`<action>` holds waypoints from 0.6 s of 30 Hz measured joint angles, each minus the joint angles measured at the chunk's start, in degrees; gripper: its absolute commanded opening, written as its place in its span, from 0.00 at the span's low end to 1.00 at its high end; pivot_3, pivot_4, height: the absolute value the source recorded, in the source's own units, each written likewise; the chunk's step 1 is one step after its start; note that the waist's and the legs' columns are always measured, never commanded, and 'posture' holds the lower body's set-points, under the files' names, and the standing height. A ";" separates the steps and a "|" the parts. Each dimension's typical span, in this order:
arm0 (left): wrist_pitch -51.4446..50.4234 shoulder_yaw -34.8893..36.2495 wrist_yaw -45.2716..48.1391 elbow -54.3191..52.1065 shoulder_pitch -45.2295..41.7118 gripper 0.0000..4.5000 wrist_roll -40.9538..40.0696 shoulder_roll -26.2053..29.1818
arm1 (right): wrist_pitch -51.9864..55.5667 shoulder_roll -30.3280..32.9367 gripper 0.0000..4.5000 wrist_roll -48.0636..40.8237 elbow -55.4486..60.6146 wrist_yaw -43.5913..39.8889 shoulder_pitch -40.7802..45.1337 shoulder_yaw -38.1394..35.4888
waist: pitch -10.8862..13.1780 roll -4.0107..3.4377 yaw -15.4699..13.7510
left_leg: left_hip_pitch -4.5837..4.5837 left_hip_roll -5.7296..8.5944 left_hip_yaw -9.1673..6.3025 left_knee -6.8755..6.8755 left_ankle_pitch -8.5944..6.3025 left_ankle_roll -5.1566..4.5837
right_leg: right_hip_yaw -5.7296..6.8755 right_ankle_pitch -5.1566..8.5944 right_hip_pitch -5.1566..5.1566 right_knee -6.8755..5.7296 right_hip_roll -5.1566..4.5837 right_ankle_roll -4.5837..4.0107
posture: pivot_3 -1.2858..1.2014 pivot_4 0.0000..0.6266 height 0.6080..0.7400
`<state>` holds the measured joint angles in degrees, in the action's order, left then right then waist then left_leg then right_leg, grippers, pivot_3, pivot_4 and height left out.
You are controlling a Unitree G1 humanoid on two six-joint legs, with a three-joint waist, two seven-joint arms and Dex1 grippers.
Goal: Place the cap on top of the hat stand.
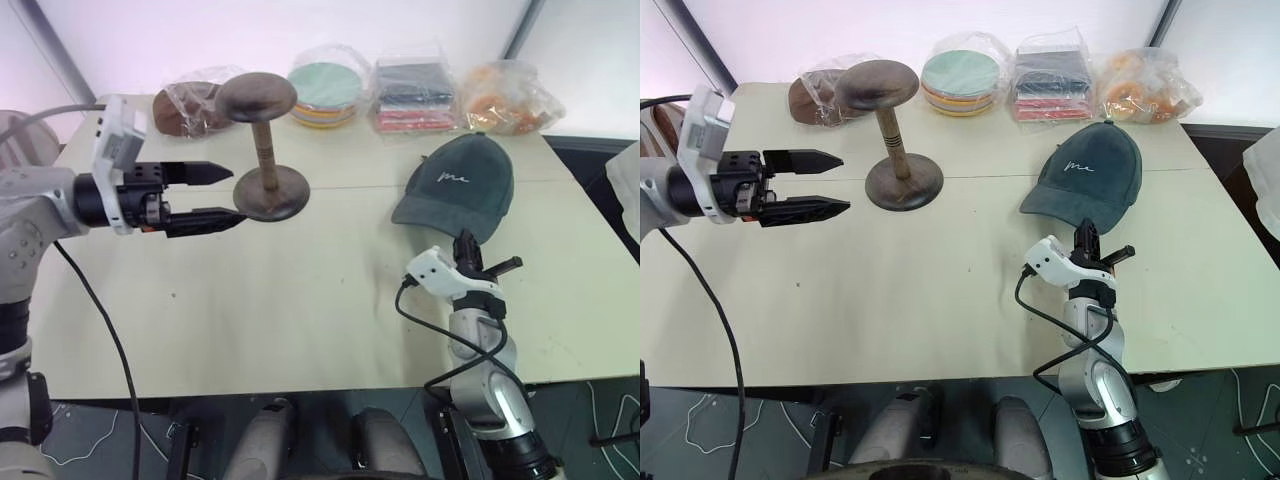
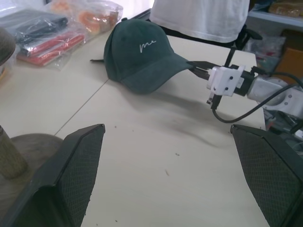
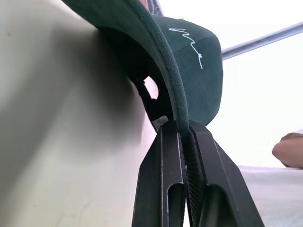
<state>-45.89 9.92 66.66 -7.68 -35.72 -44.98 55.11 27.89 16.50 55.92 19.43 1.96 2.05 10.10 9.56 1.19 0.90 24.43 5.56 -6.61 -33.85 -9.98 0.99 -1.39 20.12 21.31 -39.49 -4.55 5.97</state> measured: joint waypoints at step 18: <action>5.33 0.15 3.18 8.36 2.37 1.00 3.36 -0.21 | -6.78 2.31 0.01 -3.41 5.42 -0.30 6.04 -5.44 | 0.04 -0.07 0.01 | 0.01 0.00 0.01 0.01 0.00 0.00 | 0.00 0.00 0.01 0.00 0.00 0.00 | 0.52 0.24 1.00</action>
<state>-40.56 10.07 69.83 0.69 -33.35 -41.63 54.90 21.11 18.81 52.51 24.85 1.66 8.09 4.66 9.61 1.12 0.92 24.44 5.56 -6.59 -33.84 -9.98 0.99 -1.39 20.11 21.32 -39.49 -4.55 5.97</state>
